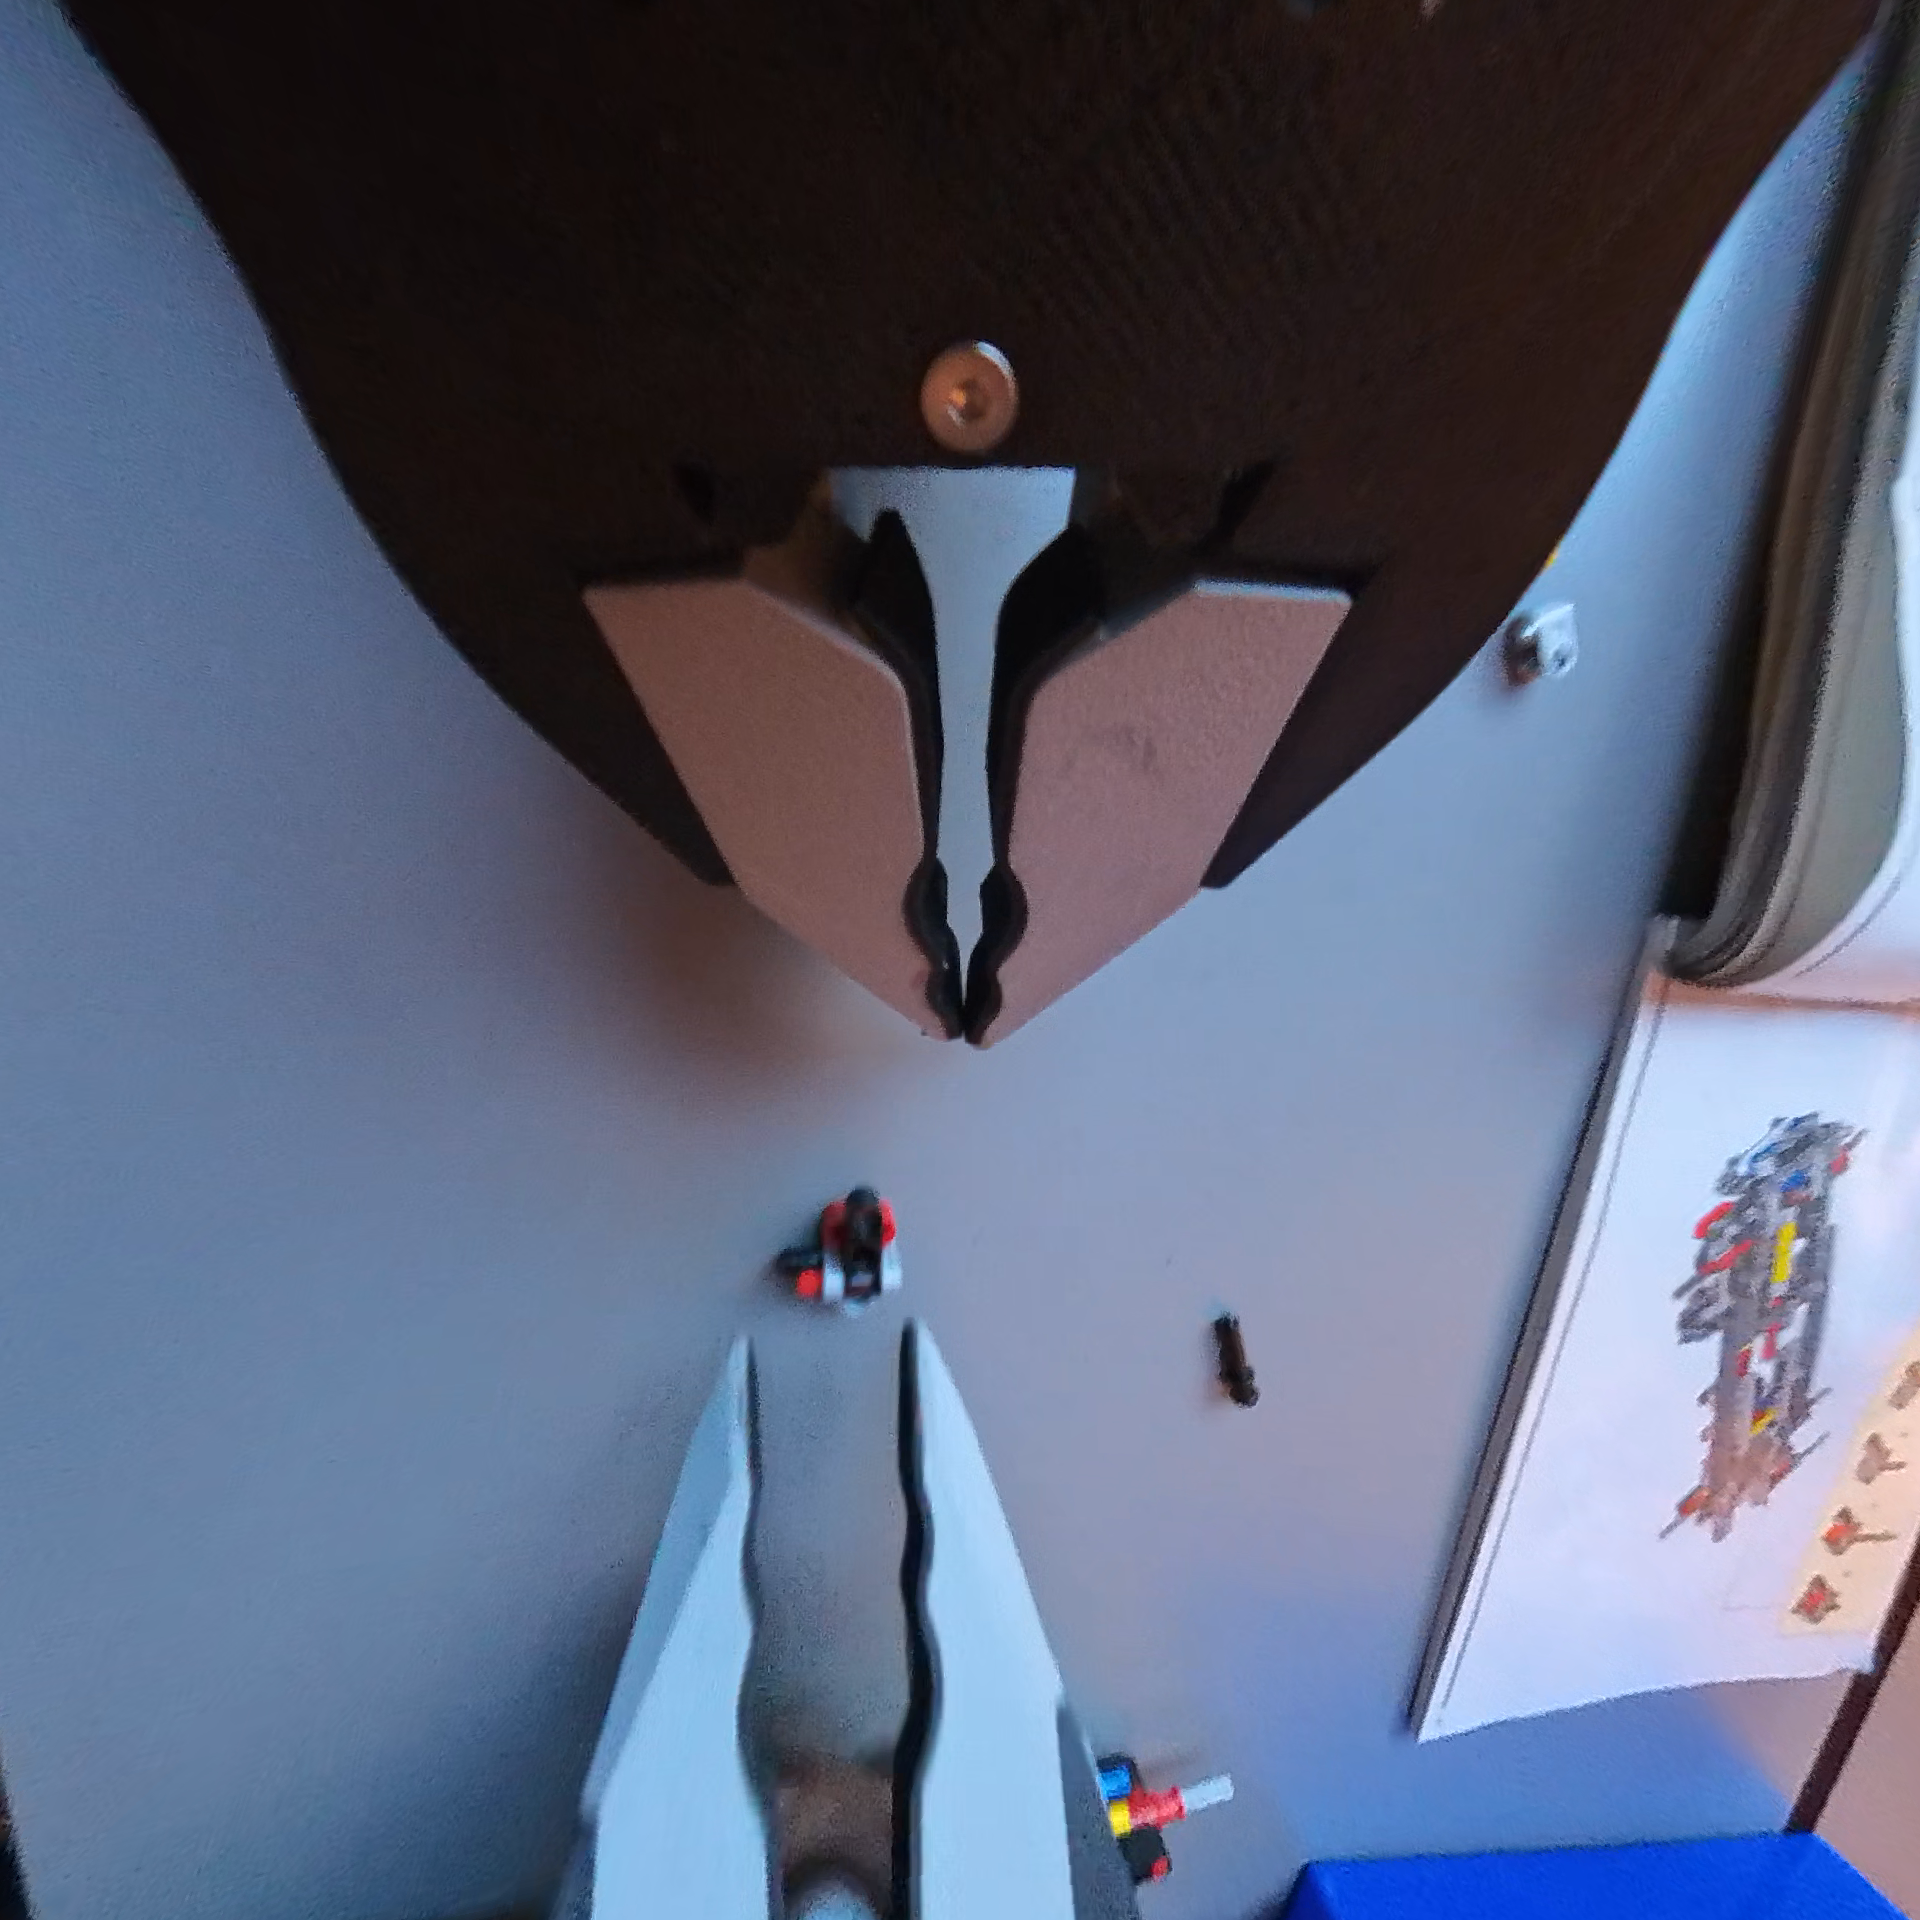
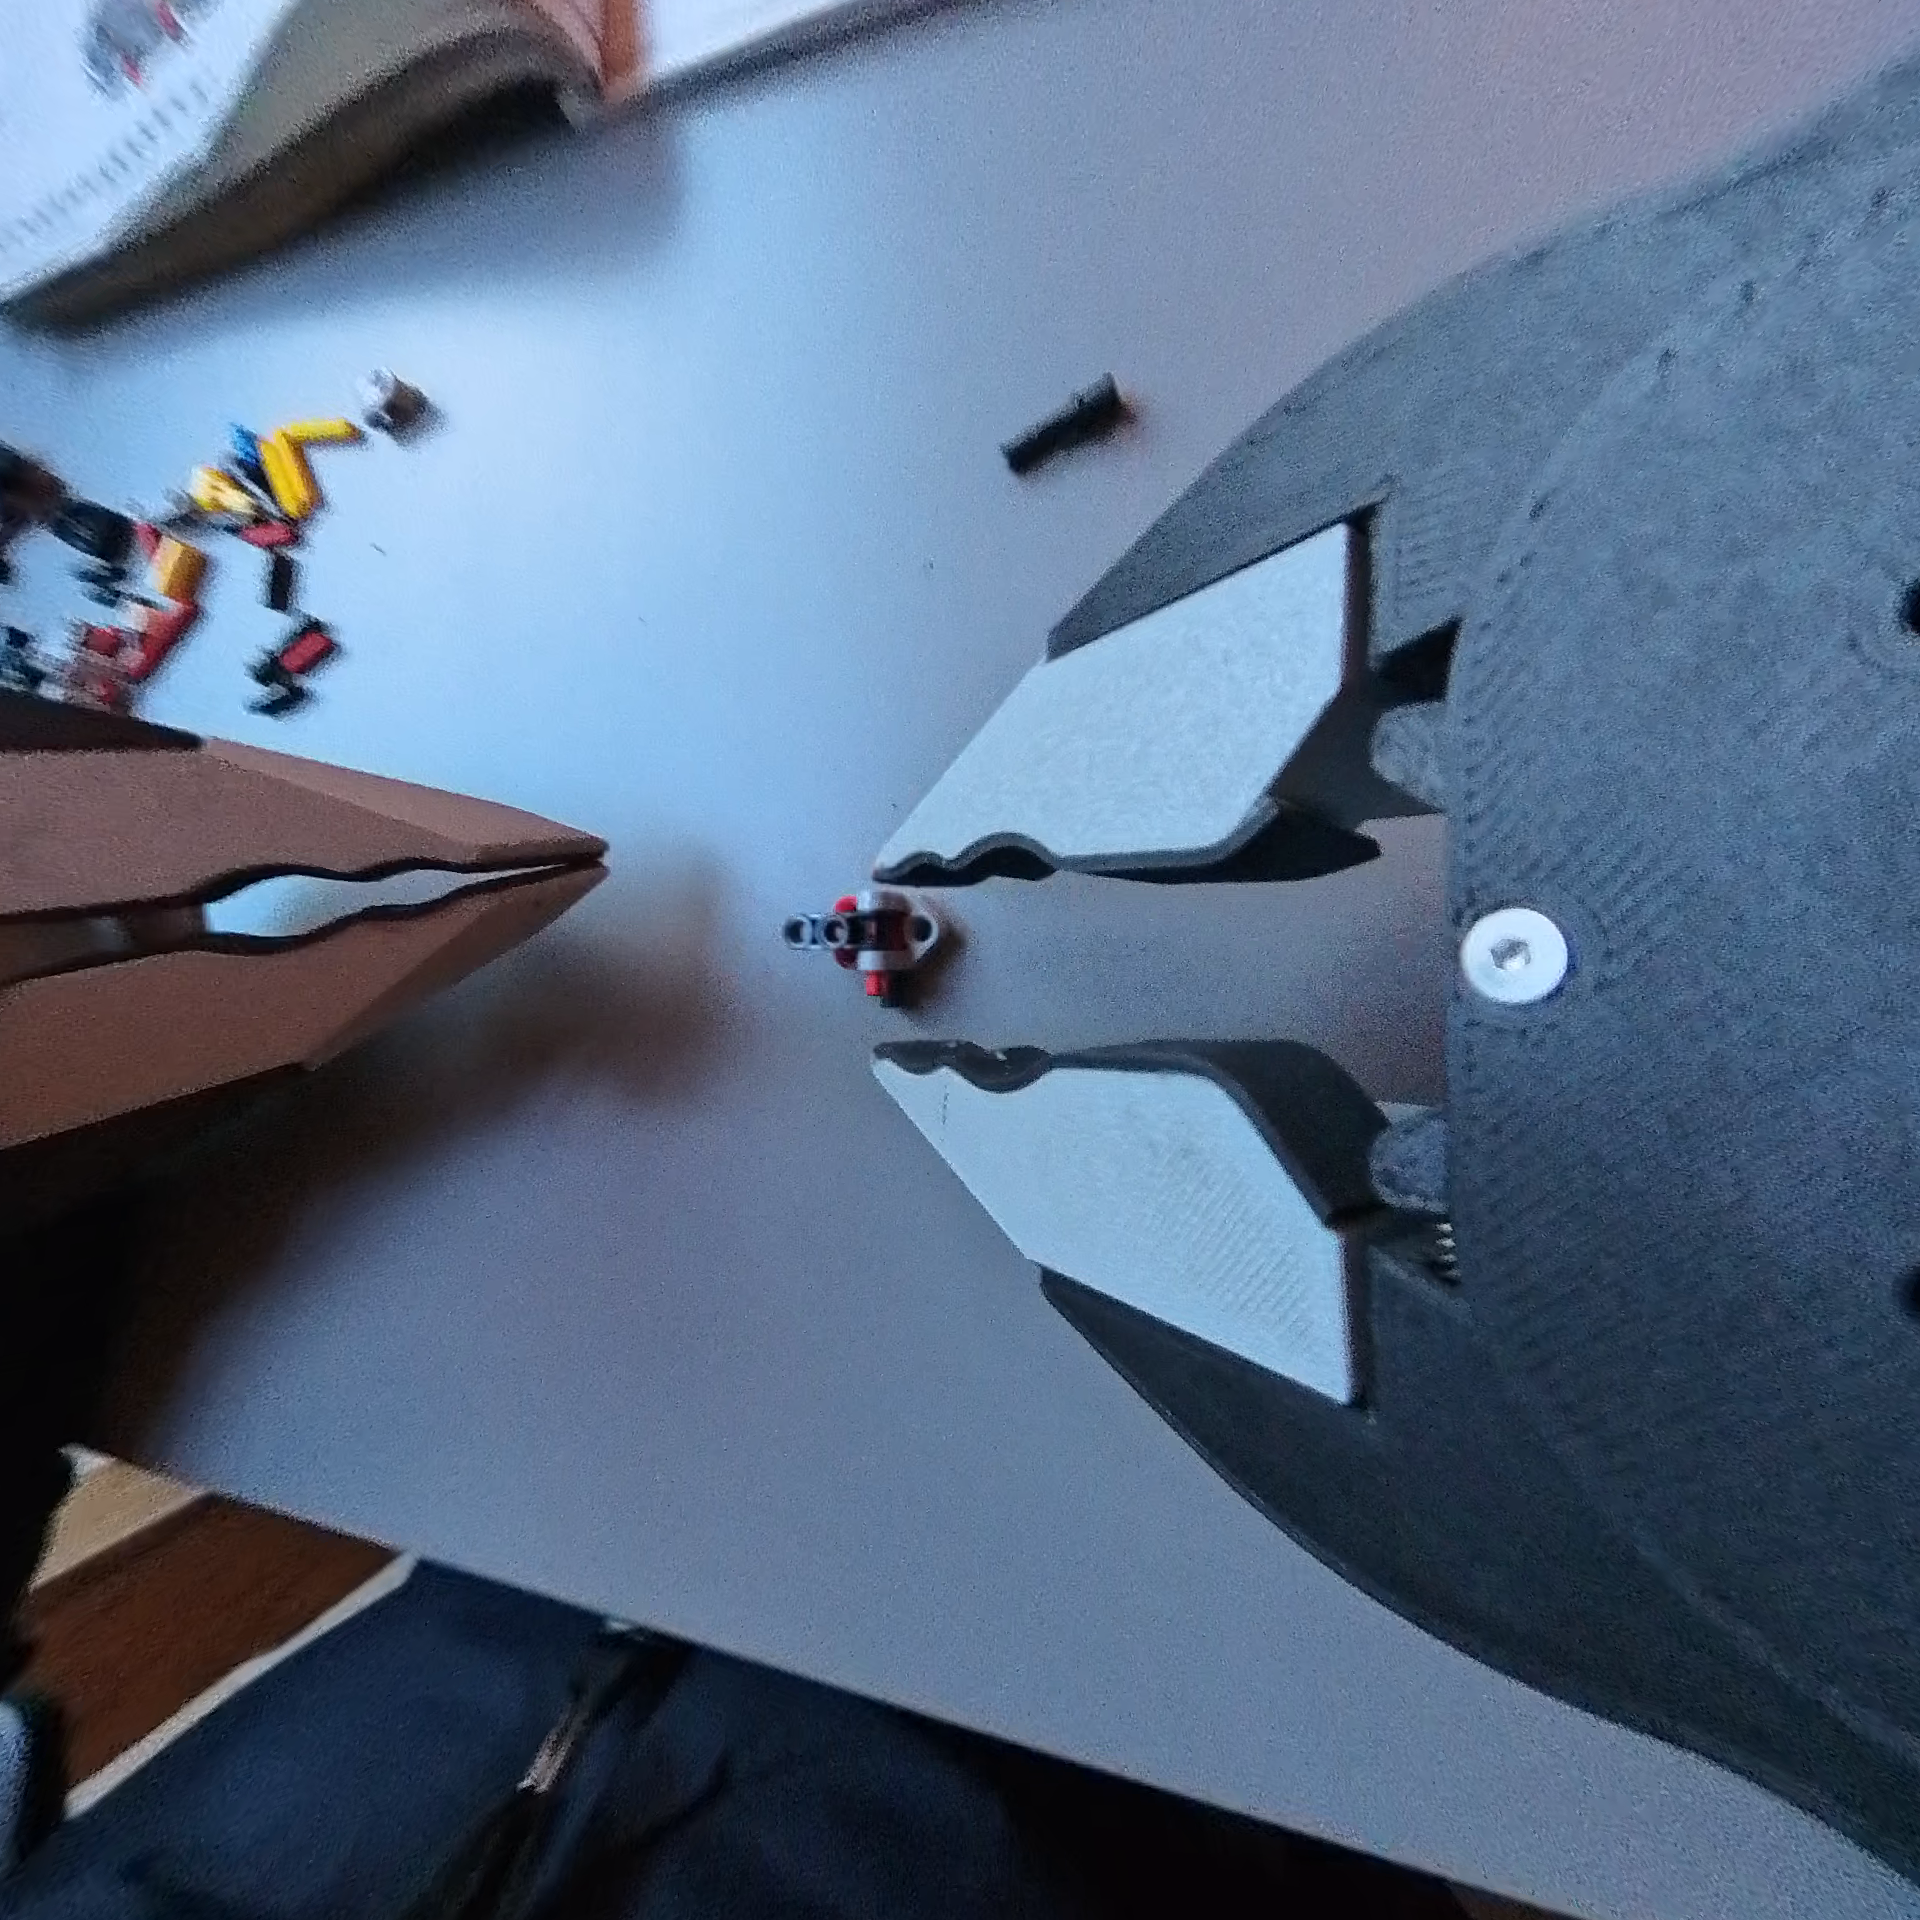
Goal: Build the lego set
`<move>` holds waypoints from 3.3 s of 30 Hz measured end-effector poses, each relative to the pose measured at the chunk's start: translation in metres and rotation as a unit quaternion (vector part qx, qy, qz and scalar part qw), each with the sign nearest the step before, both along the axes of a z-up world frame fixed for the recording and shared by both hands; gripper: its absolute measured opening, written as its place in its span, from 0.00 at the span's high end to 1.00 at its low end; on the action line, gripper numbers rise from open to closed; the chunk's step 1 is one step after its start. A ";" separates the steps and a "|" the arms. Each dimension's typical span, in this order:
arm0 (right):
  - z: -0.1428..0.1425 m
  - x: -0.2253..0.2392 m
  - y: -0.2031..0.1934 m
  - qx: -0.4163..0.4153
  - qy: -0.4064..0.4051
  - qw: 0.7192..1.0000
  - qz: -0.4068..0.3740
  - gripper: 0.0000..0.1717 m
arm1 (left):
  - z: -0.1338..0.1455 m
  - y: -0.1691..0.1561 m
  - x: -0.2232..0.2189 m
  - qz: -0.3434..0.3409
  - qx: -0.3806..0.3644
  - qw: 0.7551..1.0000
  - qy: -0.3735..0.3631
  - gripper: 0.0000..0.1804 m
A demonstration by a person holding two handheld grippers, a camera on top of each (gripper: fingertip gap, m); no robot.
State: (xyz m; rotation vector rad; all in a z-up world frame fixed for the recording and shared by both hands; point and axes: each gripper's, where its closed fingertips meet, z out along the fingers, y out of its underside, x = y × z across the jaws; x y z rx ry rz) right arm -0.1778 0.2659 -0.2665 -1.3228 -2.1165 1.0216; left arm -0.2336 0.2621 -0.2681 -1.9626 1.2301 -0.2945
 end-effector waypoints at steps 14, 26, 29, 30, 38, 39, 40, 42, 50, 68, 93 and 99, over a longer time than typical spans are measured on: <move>-0.019 -0.007 0.001 0.017 -0.029 0.999 -0.001 0.93 | -0.019 0.004 0.041 0.000 -0.111 0.993 -0.047 0.97; -0.015 -0.013 0.026 0.046 -0.016 0.997 -0.066 0.94 | 0.006 0.033 0.016 0.043 0.077 0.995 0.042 0.97; -0.003 -0.017 0.037 -0.001 0.001 0.994 -0.106 0.94 | 0.022 0.038 0.010 0.044 0.169 0.981 0.086 0.97; 0.002 -0.019 0.040 -0.019 0.010 0.993 -0.115 0.94 | 0.026 0.039 0.009 0.042 0.197 0.974 0.103 0.97; 0.024 -0.022 0.034 -0.098 0.057 0.988 -0.101 0.92 | 0.028 0.033 0.020 0.018 0.222 0.970 0.100 0.97; 0.024 -0.022 0.032 -0.088 0.059 0.990 -0.097 0.92 | 0.027 0.033 0.021 0.024 0.200 0.977 0.072 0.97; 0.024 -0.022 0.031 -0.076 0.063 0.991 -0.092 0.92 | 0.027 0.034 0.020 0.037 0.170 0.984 0.039 0.97; 0.026 -0.023 0.029 -0.049 0.076 0.992 -0.085 0.90 | 0.021 0.039 0.014 0.082 0.080 0.993 -0.033 0.97; 0.042 -0.032 0.042 0.102 0.152 0.976 -0.119 0.85 | 0.030 0.042 0.004 0.130 -0.262 0.866 -0.406 0.97; 0.022 -0.044 0.037 0.212 0.121 0.963 -0.118 0.97 | 0.035 0.043 0.002 0.119 -0.317 0.820 -0.461 1.00; 0.003 -0.049 0.049 0.120 0.058 0.977 -0.169 0.89 | -0.001 0.045 -0.015 0.151 -0.218 0.938 -0.225 1.00; -0.018 -0.045 0.035 0.067 -0.005 0.988 -0.137 0.83 | -0.017 0.037 -0.003 0.129 -0.251 0.941 -0.185 1.00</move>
